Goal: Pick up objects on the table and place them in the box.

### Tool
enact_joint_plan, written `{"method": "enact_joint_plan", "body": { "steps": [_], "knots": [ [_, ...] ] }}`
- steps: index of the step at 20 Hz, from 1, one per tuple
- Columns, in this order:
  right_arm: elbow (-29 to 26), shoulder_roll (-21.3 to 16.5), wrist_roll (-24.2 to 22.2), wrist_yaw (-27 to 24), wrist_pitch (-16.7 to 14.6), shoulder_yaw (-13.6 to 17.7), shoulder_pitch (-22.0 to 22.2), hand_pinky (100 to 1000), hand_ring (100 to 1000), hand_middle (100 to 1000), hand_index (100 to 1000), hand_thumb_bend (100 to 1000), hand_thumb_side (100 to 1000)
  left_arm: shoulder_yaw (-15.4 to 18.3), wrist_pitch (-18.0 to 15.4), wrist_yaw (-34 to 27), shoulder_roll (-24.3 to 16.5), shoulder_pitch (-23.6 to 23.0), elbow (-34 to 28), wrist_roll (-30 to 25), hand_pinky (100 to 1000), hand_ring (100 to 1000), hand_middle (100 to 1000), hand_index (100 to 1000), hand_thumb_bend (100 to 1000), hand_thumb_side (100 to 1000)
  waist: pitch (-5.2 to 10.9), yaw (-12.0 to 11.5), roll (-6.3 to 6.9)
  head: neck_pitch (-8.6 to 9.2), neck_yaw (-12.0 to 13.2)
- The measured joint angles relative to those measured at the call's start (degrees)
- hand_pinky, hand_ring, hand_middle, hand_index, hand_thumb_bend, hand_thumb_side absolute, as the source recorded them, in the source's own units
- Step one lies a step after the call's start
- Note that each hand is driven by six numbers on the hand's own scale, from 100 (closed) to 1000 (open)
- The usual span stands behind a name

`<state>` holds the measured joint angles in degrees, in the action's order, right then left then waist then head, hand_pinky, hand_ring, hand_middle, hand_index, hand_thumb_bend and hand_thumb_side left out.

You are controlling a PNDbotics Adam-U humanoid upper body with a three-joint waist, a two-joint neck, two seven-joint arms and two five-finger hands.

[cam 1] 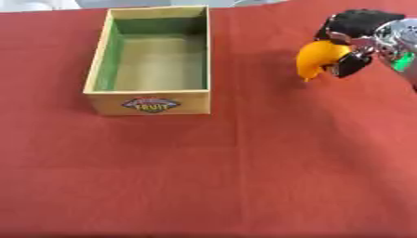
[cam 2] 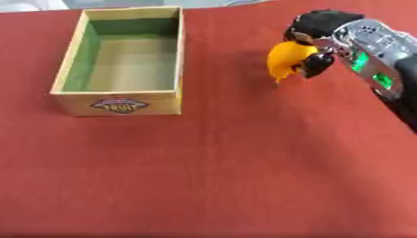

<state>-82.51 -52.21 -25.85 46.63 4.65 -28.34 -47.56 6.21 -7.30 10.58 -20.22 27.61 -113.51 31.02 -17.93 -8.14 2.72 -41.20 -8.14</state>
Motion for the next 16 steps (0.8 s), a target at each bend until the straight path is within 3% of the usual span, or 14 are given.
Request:
{"method": "enact_joint_plan", "body": {
  "steps": [8, 16],
  "knots": [
    [-4.9, 1.8, 2.9, -1.3, 4.3, 0.5, -5.6, 650, 633, 389, 493, 100, 185, 0.0, 0.0, 0.0, 0.0, 0.0, 0.0, 0.0, 605, 633, 704, 842, 148, 915, 0.71, 0.2, -0.01, -0.05, 0.4],
    [-1.7, 11.6, 2.3, 0.3, 5.9, 0.0, -16.4, 651, 626, 376, 491, 100, 215, -0.3, 0.0, 0.0, 0.0, 0.0, 0.0, -0.5, 605, 634, 704, 842, 150, 916, 1.20, -0.2, -0.09, -0.55, 0.4]
  ]
}}
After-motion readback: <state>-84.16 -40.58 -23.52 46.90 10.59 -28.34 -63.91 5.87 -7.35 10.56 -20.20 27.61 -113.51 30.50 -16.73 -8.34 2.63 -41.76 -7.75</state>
